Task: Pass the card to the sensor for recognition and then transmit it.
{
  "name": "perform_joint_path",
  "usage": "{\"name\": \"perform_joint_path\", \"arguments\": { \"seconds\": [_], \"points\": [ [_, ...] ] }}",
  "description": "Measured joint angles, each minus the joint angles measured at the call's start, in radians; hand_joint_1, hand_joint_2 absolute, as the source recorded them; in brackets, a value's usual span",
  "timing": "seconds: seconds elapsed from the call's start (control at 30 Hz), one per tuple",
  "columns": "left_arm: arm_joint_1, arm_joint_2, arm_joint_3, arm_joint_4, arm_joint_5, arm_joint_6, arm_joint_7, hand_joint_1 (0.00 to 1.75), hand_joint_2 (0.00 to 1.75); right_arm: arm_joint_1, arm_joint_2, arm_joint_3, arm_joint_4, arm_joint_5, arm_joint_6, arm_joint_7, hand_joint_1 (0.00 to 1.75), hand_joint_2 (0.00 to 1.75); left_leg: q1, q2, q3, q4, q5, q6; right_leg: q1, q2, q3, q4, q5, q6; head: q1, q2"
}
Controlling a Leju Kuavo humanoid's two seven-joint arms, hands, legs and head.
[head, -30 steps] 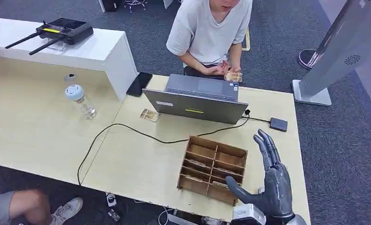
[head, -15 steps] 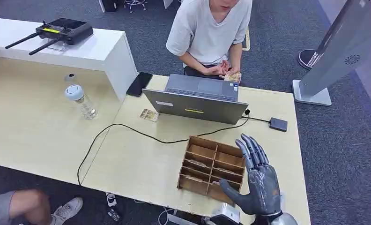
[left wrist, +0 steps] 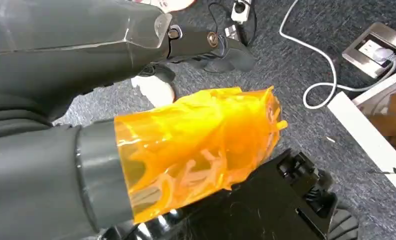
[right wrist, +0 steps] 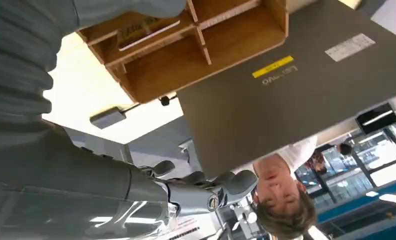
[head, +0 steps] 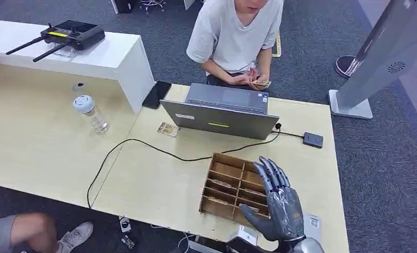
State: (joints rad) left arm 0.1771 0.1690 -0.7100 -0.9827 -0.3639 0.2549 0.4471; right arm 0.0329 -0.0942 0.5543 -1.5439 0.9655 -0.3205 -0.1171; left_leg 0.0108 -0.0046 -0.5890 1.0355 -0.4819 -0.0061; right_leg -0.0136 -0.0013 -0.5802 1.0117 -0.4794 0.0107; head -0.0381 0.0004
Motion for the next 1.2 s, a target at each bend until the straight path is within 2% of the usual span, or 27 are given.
{"name": "perform_joint_path", "arguments": {
  "seconds": [0.23,0.37,0.43,0.57,0.77,0.97,1.2],
  "points": [
    [0.004,-0.011,0.029,0.0,-0.029,-0.019,0.0,0.0,0.0,-0.005,0.0,0.0,0.03,0.007,0.008,0.013,0.3,1.75,0.0,0.0,0.0,0.0,0.0,0.0,0.0,0.0,0.0,0.0,0.0,0.0,0.0,0.0],
    [0.011,-0.02,0.05,0.0,-0.05,-0.034,-0.001,0.0,0.0,-0.009,0.0,0.0,0.047,0.019,0.011,0.024,0.3,1.75,0.0,0.0,0.0,0.0,0.0,0.0,0.0,0.0,0.0,0.0,0.0,0.0,0.0,0.0],
    [0.013,-0.022,0.057,0.0,-0.058,-0.037,-0.002,0.0,0.0,-0.01,0.0,0.0,0.055,0.024,0.011,0.031,0.24,1.75,0.0,0.0,0.0,0.0,0.0,0.0,0.0,0.0,0.0,0.0,0.0,0.0,0.0,0.0],
    [0.015,-0.029,0.077,0.0,-0.076,-0.05,-0.006,0.0,0.0,-0.011,0.0,0.0,0.07,0.033,0.011,0.042,0.35,1.75,0.0,0.0,0.0,0.0,0.0,0.0,0.0,0.0,0.0,0.0,0.0,0.0,0.0,0.0],
    [0.021,-0.04,0.104,0.0,-0.098,-0.064,-0.011,0.0,0.0,-0.011,0.0,-0.004,0.084,0.045,0.009,0.055,0.3,1.75,0.0,0.0,0.0,0.0,0.0,0.0,0.0,0.0,0.0,0.0,0.0,0.0,0.0,0.0],
    [0.031,-0.051,0.132,-0.002,-0.119,-0.076,-0.014,0.0,0.0,-0.01,0.0,-0.019,0.087,0.057,0.008,0.064,0.4,1.75,0.0,0.0,0.0,0.0,0.0,0.0,0.0,0.0,0.0,0.0,0.0,0.0,0.0,0.0],
    [0.036,-0.055,0.15,-0.008,-0.13,-0.084,-0.014,0.0,0.0,-0.01,0.0,-0.034,0.087,0.059,0.008,0.065,0.38,1.75,0.0,0.0,0.0,0.0,0.0,0.0,0.0,0.0,0.0,0.0,0.0,0.0,0.0,0.0]
  ]
}}
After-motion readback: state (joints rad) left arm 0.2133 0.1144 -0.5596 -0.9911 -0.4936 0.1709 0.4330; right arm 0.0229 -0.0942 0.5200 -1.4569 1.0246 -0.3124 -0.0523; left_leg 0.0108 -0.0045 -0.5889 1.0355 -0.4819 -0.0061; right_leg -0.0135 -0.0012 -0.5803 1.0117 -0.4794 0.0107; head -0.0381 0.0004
